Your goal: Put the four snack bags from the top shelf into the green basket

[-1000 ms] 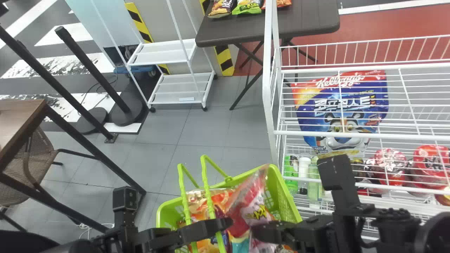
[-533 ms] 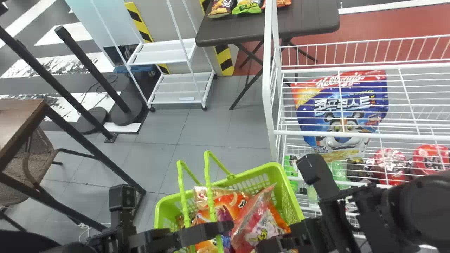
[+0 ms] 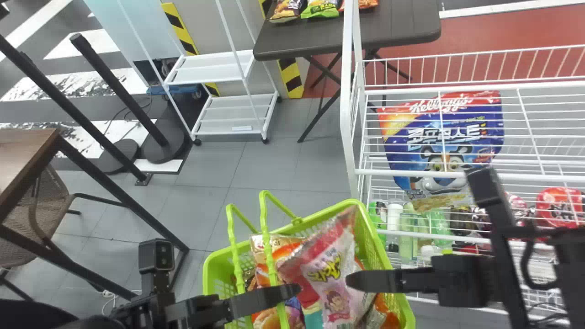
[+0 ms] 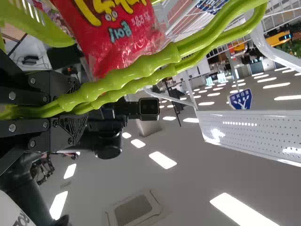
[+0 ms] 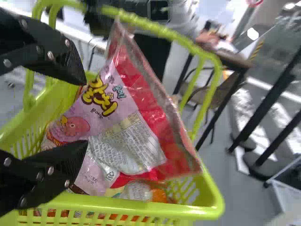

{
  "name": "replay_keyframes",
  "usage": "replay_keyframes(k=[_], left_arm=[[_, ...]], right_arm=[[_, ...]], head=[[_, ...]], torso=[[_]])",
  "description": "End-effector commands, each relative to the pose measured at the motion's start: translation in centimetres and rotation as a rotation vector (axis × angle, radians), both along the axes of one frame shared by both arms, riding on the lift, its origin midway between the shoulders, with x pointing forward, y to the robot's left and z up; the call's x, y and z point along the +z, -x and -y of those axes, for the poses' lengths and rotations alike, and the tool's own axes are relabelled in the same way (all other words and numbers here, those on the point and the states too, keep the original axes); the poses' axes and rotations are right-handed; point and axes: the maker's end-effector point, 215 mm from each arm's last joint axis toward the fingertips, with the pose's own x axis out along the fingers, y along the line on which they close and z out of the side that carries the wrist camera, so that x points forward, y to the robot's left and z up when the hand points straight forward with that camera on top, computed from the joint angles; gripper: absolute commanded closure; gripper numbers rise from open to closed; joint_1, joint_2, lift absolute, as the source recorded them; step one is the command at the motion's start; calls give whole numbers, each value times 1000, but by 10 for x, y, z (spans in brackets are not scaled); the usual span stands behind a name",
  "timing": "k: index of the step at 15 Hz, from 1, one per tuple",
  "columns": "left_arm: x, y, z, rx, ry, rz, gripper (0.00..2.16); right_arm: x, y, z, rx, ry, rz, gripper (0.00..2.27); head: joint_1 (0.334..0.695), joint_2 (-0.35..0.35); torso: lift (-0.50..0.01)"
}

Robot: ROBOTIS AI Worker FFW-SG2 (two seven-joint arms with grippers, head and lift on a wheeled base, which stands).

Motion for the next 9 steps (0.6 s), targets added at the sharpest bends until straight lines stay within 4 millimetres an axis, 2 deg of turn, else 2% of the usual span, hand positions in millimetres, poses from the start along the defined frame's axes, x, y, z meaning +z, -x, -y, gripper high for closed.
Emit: replay_keyframes(k=[1, 2, 3, 4, 6, 7, 8, 9], left_arm=[[0, -2, -5, 9, -5, 29, 2148], [0, -4, -7, 15, -13, 46, 2148], [0, -4, -10, 23, -17, 48, 2148], [0, -5, -12, 27, -22, 54, 2148], [0, -5, -13, 28, -25, 57, 2148], [0, -5, -12, 26, -25, 58, 2148], [0, -5, -12, 28, -23, 55, 2148], [-1, -5, -13, 29, -29, 65, 2148]], right_arm=[[20, -8, 24, -65, -80, -9, 26], [25, -12, 38, -103, -84, 6, 29], [31, -30, 56, -192, -84, 63, 33], [36, -61, 77, -329, -86, 156, 33], [28, -113, 131, -576, 32, 356, 39], [21, -127, 150, -643, 111, 441, 46], [27, -146, 173, -736, 202, 578, 49], [42, -161, 196, -830, 293, 743, 49]], head=[[695, 350], [695, 350], [695, 350], [695, 350], [695, 350], [695, 336], [695, 290], [695, 240]], torso=[[0], [0], [0], [0], [0], [0], [0], [0]])
